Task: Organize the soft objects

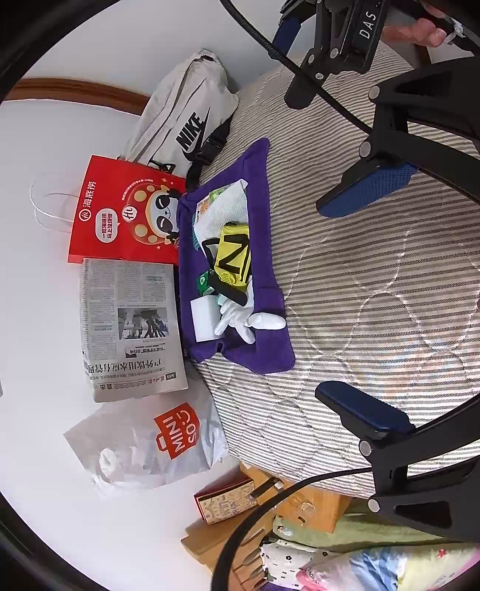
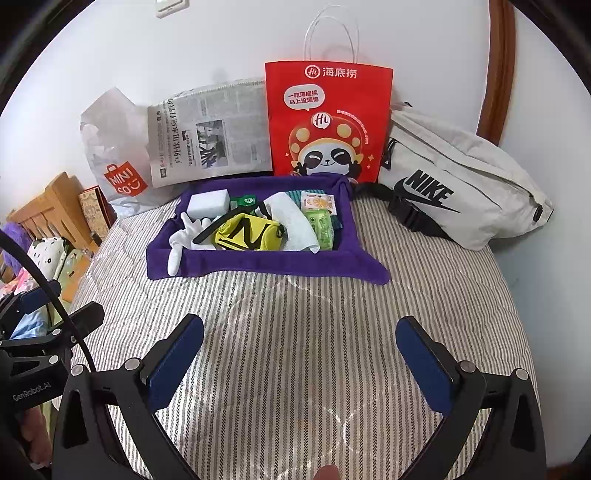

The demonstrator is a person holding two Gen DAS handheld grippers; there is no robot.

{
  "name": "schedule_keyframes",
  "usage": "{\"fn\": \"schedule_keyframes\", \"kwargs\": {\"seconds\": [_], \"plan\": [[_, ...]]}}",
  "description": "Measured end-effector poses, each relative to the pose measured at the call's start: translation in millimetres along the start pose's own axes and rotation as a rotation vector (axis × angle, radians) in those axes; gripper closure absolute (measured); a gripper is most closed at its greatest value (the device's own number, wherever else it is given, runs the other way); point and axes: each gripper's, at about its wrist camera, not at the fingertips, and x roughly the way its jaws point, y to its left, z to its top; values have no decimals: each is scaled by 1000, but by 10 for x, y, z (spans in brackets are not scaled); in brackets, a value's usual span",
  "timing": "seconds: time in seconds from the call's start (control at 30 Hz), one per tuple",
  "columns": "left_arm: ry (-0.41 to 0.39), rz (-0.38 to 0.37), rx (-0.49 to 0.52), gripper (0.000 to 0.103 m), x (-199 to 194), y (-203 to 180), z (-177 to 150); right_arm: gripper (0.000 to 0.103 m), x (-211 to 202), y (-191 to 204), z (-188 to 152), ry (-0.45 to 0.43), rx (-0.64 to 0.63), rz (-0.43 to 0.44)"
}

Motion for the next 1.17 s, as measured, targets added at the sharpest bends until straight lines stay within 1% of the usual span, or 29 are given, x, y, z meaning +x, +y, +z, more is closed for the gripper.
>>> {"fn": "schedule_keyframes", "kwargs": {"seconds": [0.97, 1.17], "plan": [[-9, 0, 9, 13, -19, 27, 3, 1, -58, 55, 21, -8, -8, -1], [-14, -7, -18, 13, 1, 66, 14, 1, -33, 68, 33, -3, -12, 3]]}}
